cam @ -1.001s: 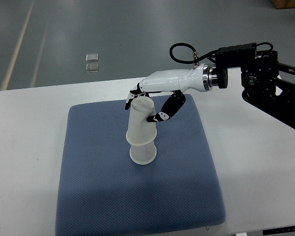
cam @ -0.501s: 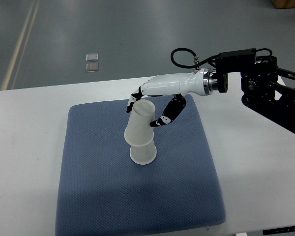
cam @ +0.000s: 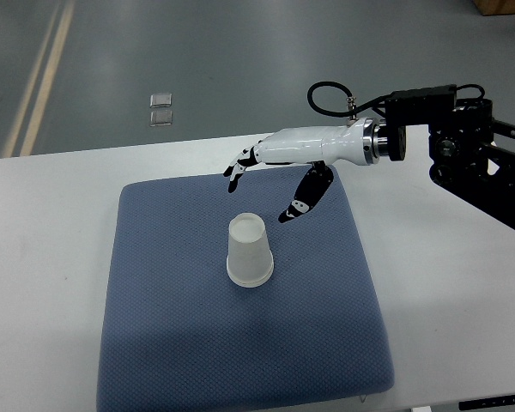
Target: Stack paper cups
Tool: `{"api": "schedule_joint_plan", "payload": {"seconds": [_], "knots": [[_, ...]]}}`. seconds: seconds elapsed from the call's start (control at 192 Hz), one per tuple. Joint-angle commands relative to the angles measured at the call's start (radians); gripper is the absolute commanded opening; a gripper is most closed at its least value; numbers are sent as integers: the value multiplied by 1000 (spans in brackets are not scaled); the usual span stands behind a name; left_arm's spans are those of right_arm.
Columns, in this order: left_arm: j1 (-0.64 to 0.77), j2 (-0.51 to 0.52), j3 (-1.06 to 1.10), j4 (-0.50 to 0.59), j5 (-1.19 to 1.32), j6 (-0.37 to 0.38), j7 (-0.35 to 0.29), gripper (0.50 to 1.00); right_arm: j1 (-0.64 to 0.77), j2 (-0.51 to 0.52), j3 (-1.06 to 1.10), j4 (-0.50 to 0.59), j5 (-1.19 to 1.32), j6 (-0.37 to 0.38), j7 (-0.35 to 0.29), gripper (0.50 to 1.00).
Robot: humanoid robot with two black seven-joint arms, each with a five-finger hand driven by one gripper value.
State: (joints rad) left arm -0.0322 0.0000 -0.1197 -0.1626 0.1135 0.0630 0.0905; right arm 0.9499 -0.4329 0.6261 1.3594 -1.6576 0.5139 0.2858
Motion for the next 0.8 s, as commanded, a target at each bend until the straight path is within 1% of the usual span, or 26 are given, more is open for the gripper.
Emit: {"api": "schedule_joint_plan", "payload": {"seconds": [0.0,0.115,0.198,0.209,0.261,0.308,0.407,0.521,0.667,0.792], "knots": [[0,0,0,0,0,0,0,1000,-51,17,61,-29,25,-43,-20,885],[0,0,0,0,0,0,0,1000,-126,60,156,-94,119,-103,-63,885],[0,0,0,0,0,0,0,1000,-181,120,251,-147,226,-166,-149,885],[0,0,0,0,0,0,0,1000,-181,120,251,-148,226,-166,-149,885],[0,0,-1,0,0,0,0,1000,-212,158,311,-186,289,-221,-200,885],[0,0,0,0,0,0,0,1000,-230,186,345,-212,325,-256,-220,885],[0,0,0,0,0,0,0,1000,-275,240,429,-267,404,-327,-237,885],[0,0,0,0,0,1,0,1000,-348,302,523,-318,493,-361,-266,887],[0,0,0,0,0,0,0,1000,-419,353,607,-327,588,-403,-277,885],[0,0,0,0,0,0,0,1000,-438,368,618,-329,730,-485,-281,887]]}}
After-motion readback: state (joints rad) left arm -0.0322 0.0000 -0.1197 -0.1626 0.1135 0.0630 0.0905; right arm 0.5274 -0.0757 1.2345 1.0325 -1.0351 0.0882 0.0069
